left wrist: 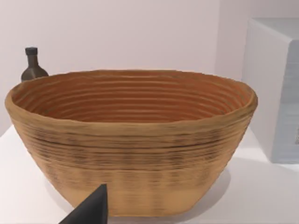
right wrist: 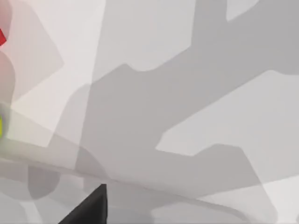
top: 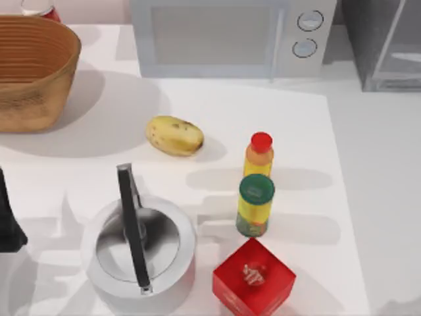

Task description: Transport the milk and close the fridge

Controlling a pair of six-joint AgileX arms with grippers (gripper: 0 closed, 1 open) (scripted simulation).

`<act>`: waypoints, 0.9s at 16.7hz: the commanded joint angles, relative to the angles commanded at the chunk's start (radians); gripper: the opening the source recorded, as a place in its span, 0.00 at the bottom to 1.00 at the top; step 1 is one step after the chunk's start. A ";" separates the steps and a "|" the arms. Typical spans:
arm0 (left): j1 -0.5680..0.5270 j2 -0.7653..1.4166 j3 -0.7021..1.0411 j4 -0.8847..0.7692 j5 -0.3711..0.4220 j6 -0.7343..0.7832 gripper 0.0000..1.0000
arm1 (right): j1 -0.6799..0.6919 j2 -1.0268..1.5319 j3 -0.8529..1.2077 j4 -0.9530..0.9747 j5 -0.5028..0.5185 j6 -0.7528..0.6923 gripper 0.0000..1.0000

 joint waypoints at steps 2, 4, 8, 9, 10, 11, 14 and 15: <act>0.000 0.000 0.000 0.000 0.000 0.000 1.00 | -0.173 0.209 0.064 0.000 -0.088 -0.208 1.00; 0.000 0.000 0.000 0.000 0.000 0.000 1.00 | -0.335 0.398 0.129 0.012 -0.171 -0.408 1.00; 0.000 0.000 0.000 0.000 0.000 0.000 1.00 | -0.620 0.698 0.246 0.068 -0.313 -0.746 1.00; 0.000 0.000 0.000 0.000 0.000 0.000 1.00 | -0.682 0.756 0.271 0.086 -0.343 -0.813 1.00; 0.000 0.000 0.000 0.000 0.000 0.000 1.00 | -0.739 0.807 0.292 0.106 -0.371 -0.872 1.00; 0.000 0.000 0.000 0.000 0.000 0.000 1.00 | -0.791 0.851 0.311 0.124 -0.395 -0.922 1.00; 0.000 0.000 0.000 0.000 0.000 0.000 1.00 | -0.894 0.942 0.347 0.170 -0.442 -1.018 1.00; 0.000 0.000 0.000 0.000 0.000 0.000 1.00 | -0.908 0.955 0.351 0.177 -0.449 -1.030 1.00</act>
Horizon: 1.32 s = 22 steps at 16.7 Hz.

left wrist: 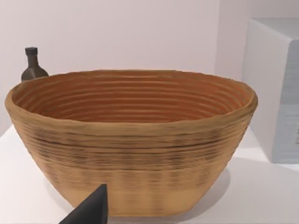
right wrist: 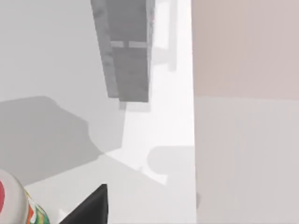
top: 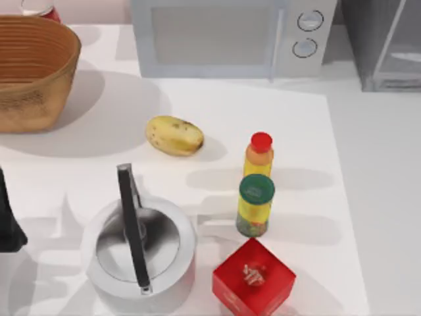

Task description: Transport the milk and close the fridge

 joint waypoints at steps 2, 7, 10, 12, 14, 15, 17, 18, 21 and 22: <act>0.000 0.000 0.000 0.000 0.000 0.000 1.00 | -0.004 0.004 0.001 0.002 -0.002 -0.004 1.00; 0.000 0.000 0.000 0.000 0.000 0.000 1.00 | 0.007 0.004 -0.004 0.008 0.002 0.010 1.00; 0.000 0.000 0.000 0.000 0.000 0.000 1.00 | 0.069 0.018 -0.014 0.078 0.016 0.106 1.00; 0.000 0.000 0.000 0.000 0.000 0.000 1.00 | 0.142 0.028 -0.022 0.169 0.034 0.223 1.00; 0.000 0.000 0.000 0.000 0.000 0.000 1.00 | 0.233 0.036 -0.030 0.290 0.055 0.374 1.00; 0.000 0.000 0.000 0.000 0.000 0.000 1.00 | 0.284 0.040 -0.034 0.359 0.066 0.460 1.00; 0.000 0.000 0.000 0.000 0.000 0.000 1.00 | 0.393 0.045 -0.041 0.509 0.088 0.644 1.00; 0.000 0.000 0.000 0.000 0.000 0.000 1.00 | 0.449 0.047 -0.043 0.586 0.098 0.738 1.00; 0.000 0.000 0.000 0.000 0.000 0.000 1.00 | 0.612 0.045 -0.047 0.818 0.127 1.012 1.00; 0.000 0.000 0.000 0.000 0.000 0.000 1.00 | 0.663 0.042 -0.046 0.889 0.136 1.094 1.00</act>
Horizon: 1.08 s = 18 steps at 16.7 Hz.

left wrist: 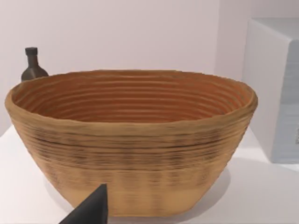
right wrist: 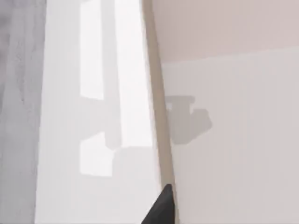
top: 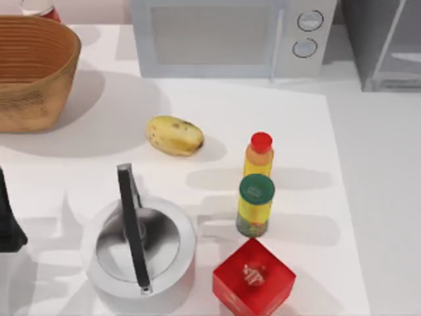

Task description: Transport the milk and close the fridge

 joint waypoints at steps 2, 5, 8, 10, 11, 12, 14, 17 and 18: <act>0.000 0.000 0.000 0.000 0.000 0.000 1.00 | 0.089 -0.008 0.003 0.128 0.016 0.141 1.00; 0.000 0.000 0.000 0.000 0.000 0.000 1.00 | 0.183 -0.022 0.009 0.259 0.035 0.275 1.00; 0.000 0.000 0.000 0.000 0.000 0.000 1.00 | 0.213 -0.029 0.012 0.297 0.042 0.314 1.00; 0.000 0.000 0.000 0.000 0.000 0.000 1.00 | 0.213 -0.029 0.012 0.297 0.042 0.314 1.00; 0.000 0.000 0.000 0.000 0.000 0.000 1.00 | 0.184 -0.021 -0.017 0.318 0.042 0.309 1.00; 0.000 0.000 0.000 0.000 0.000 0.000 1.00 | 0.186 -0.021 -0.018 0.319 0.044 0.310 1.00; 0.000 0.000 0.000 0.000 0.000 0.000 1.00 | 0.219 -0.022 -0.030 0.332 0.072 0.339 1.00; 0.000 0.000 0.000 0.000 0.000 0.000 1.00 | 0.346 -0.032 -0.080 0.377 0.167 0.438 1.00; 0.000 0.000 0.000 0.000 0.000 0.000 1.00 | 0.410 -0.038 -0.105 0.397 0.212 0.483 1.00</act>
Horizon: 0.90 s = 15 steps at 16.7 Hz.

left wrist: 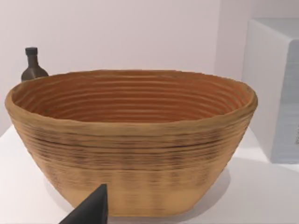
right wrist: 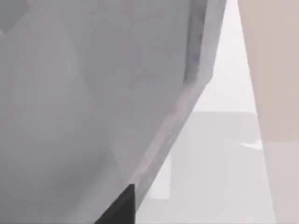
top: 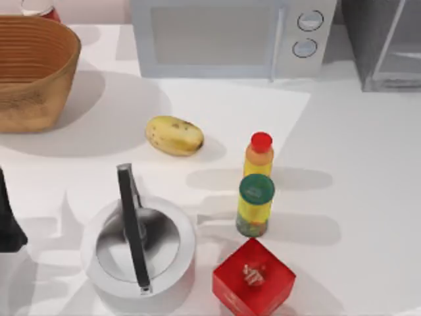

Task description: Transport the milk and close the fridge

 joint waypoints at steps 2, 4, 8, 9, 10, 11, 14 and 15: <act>0.000 0.000 0.000 0.000 0.000 0.000 1.00 | 0.157 -0.018 -0.056 0.046 0.106 0.103 1.00; 0.000 0.000 0.000 0.000 0.000 0.000 1.00 | 0.331 -0.049 -0.117 0.100 0.228 0.213 1.00; 0.000 0.000 0.000 0.000 0.000 0.000 1.00 | 0.598 -0.143 -0.210 0.222 0.452 0.399 1.00; 0.000 0.000 0.000 0.000 0.000 0.000 1.00 | 0.638 -0.167 -0.223 0.250 0.492 0.430 1.00; 0.000 0.000 0.000 0.000 0.000 0.000 1.00 | 0.668 -0.187 -0.232 0.273 0.522 0.454 1.00; 0.000 0.000 0.000 0.000 0.000 0.000 1.00 | 0.687 -0.203 -0.238 0.289 0.540 0.469 1.00; 0.000 0.000 0.000 0.000 0.000 0.000 1.00 | 0.697 -0.211 -0.240 0.297 0.549 0.476 1.00; 0.000 0.000 0.000 0.000 0.000 0.000 1.00 | 0.697 -0.211 -0.240 0.297 0.549 0.476 1.00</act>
